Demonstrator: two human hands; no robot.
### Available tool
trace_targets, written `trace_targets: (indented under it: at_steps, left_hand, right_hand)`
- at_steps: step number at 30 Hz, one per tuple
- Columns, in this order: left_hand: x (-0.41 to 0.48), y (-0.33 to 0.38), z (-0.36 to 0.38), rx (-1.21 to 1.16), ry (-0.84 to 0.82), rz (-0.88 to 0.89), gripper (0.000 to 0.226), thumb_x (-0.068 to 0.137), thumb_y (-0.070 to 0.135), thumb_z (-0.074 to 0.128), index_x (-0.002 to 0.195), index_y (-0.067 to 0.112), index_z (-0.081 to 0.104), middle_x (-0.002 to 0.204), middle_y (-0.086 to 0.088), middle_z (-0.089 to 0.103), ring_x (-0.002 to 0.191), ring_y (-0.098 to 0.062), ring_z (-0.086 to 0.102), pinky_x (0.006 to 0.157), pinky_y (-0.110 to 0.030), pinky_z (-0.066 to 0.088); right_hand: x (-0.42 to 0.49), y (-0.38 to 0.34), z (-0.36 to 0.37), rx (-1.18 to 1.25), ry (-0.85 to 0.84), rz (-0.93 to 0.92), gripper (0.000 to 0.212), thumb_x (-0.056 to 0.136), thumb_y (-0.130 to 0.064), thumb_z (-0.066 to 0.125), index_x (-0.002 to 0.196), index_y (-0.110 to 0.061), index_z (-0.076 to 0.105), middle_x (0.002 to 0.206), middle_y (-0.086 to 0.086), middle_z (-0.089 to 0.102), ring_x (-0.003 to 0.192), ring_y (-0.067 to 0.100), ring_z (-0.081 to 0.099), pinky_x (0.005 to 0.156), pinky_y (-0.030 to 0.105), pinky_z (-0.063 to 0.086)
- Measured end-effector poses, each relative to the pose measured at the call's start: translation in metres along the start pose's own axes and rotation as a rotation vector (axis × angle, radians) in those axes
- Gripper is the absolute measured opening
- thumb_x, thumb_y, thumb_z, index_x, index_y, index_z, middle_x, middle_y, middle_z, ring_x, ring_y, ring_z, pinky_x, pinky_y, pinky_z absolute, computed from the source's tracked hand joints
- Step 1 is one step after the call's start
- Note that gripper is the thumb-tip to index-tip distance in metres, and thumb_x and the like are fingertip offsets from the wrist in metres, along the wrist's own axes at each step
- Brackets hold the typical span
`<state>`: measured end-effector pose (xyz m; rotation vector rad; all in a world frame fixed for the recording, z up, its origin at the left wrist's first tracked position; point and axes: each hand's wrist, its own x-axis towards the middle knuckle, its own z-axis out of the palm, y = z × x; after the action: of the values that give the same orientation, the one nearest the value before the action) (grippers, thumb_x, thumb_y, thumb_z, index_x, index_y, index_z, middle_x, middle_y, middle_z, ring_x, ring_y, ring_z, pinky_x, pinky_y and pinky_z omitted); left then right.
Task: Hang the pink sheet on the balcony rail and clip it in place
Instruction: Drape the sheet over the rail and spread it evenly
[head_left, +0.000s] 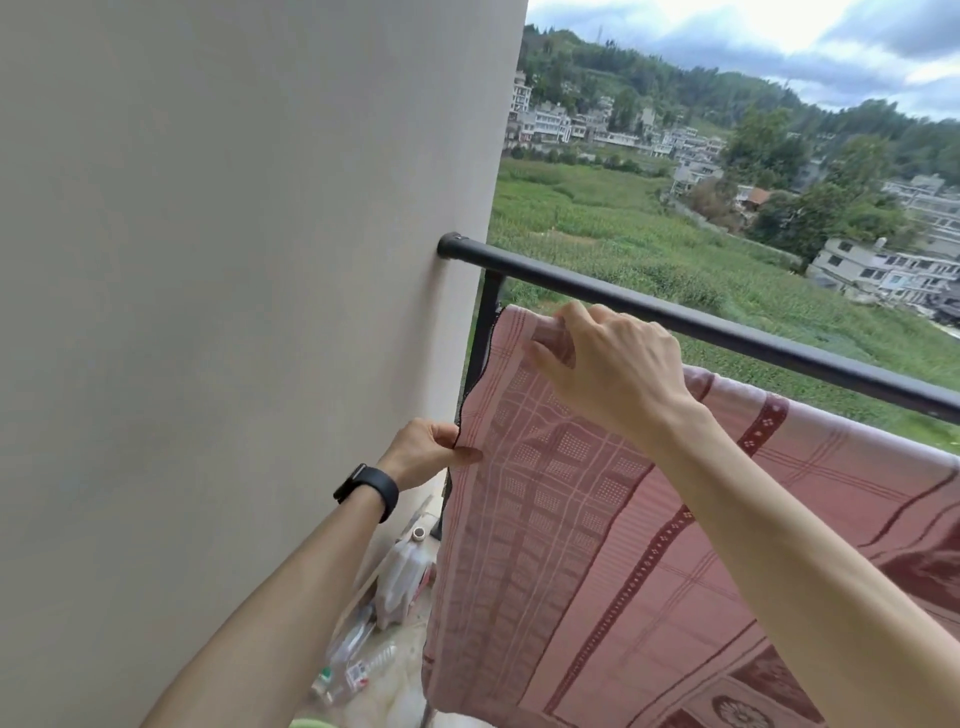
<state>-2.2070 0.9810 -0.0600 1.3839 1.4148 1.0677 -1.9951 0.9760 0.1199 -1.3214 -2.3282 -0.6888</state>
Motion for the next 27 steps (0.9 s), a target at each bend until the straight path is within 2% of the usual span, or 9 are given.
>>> trace_targets:
  at_steps: [3, 6, 8, 12, 15, 17, 20, 24, 27]
  left_hand:
    - [-0.012, 0.026, 0.013, -0.052, -0.027, 0.018, 0.031, 0.070, 0.007, 0.073, 0.100, 0.015, 0.073, 0.095, -0.004, 0.074, 0.086, -0.013, 0.069, 0.084, -0.034, 0.051]
    - [-0.024, 0.071, 0.019, -0.223, -0.095, 0.107, 0.051, 0.073, 0.027, 0.075, 0.122, 0.021, 0.061, 0.115, -0.004, 0.071, 0.105, -0.017, 0.066, 0.088, -0.037, 0.048]
    - [-0.030, 0.100, 0.024, -0.337, -0.114, 0.200, 0.049, 0.083, 0.037, 0.074, 0.126, 0.020, 0.060, 0.120, -0.009, 0.069, 0.110, -0.024, 0.066, 0.091, -0.042, 0.052]
    - [-0.017, 0.107, 0.056, -0.490, 0.159, 0.235, 0.028, 0.085, 0.032, 0.072, 0.102, 0.010, 0.070, 0.090, -0.005, 0.074, 0.080, -0.018, 0.070, 0.072, -0.031, 0.055]
    - [-0.019, 0.100, 0.063, -0.539, 0.243, 0.216, 0.013, 0.087, 0.027, 0.071, 0.089, 0.014, 0.071, 0.082, 0.000, 0.071, 0.072, -0.013, 0.066, 0.063, -0.026, 0.052]
    - [-0.022, 0.101, 0.062, -0.512, 0.277, 0.223, 0.015, 0.083, 0.032, 0.074, 0.083, 0.017, 0.073, 0.082, 0.000, 0.072, 0.074, -0.015, 0.065, 0.066, -0.028, 0.052]
    - [-0.026, 0.108, 0.062, -0.468, 0.313, 0.225, 0.013, 0.086, 0.031, 0.072, 0.080, 0.020, 0.072, 0.077, 0.003, 0.071, 0.073, -0.015, 0.063, 0.069, -0.029, 0.053]
    - [-0.037, 0.120, 0.065, -0.358, 0.329, 0.192, 0.012, 0.093, 0.029, 0.066, 0.087, 0.019, 0.070, 0.076, 0.007, 0.068, 0.075, -0.013, 0.063, 0.073, -0.029, 0.052]
    - [-0.028, 0.129, 0.068, -0.050, 0.550, 0.220, 0.011, 0.095, 0.033, 0.055, 0.098, 0.025, 0.063, 0.096, 0.005, 0.067, 0.096, -0.020, 0.064, 0.086, -0.040, 0.051]
  right_hand:
    - [-0.021, 0.014, -0.002, -0.029, -0.024, 0.023, 0.048, 0.098, -0.065, 0.028, 0.101, -0.020, 0.047, 0.087, -0.001, 0.062, 0.067, 0.021, 0.056, 0.060, 0.034, 0.038]
    - [-0.033, 0.018, -0.002, -0.023, -0.024, -0.013, 0.050, 0.099, -0.064, 0.026, 0.107, -0.020, 0.048, 0.092, -0.001, 0.064, 0.065, 0.019, 0.050, 0.056, 0.032, 0.037]
    - [-0.040, 0.020, -0.009, 0.061, -0.050, -0.041, 0.053, 0.098, -0.064, 0.026, 0.117, -0.021, 0.050, 0.100, 0.000, 0.064, 0.073, 0.020, 0.055, 0.061, 0.032, 0.037]
    - [-0.076, 0.057, 0.006, 0.120, -0.001, 0.046, 0.054, 0.100, -0.062, 0.026, 0.126, -0.025, 0.053, 0.110, -0.001, 0.066, 0.092, 0.020, 0.064, 0.071, 0.033, 0.038]
    - [-0.119, 0.098, 0.006, 0.043, -0.002, 0.201, 0.060, 0.100, -0.065, 0.014, 0.090, -0.024, 0.056, 0.077, -0.006, 0.061, 0.065, 0.015, 0.056, 0.066, 0.032, 0.038]
    - [-0.144, 0.125, -0.001, -0.023, 0.027, 0.302, 0.062, 0.100, -0.067, 0.011, 0.071, -0.023, 0.046, 0.062, -0.009, 0.049, 0.056, 0.016, 0.049, 0.064, 0.032, 0.036]
    - [-0.174, 0.151, -0.006, -0.087, 0.068, 0.415, 0.066, 0.100, -0.065, 0.009, 0.065, -0.022, 0.044, 0.058, -0.008, 0.046, 0.057, 0.019, 0.049, 0.072, 0.036, 0.035]
    - [-0.191, 0.160, -0.005, -0.108, 0.130, 0.452, 0.066, 0.101, -0.060, 0.013, 0.081, -0.020, 0.060, 0.072, 0.000, 0.062, 0.071, 0.024, 0.058, 0.084, 0.043, 0.036]
    - [-0.179, 0.157, 0.002, -0.114, 0.157, 0.463, 0.059, 0.102, -0.056, 0.020, 0.086, -0.020, 0.063, 0.076, 0.000, 0.064, 0.073, 0.026, 0.059, 0.081, 0.042, 0.037]
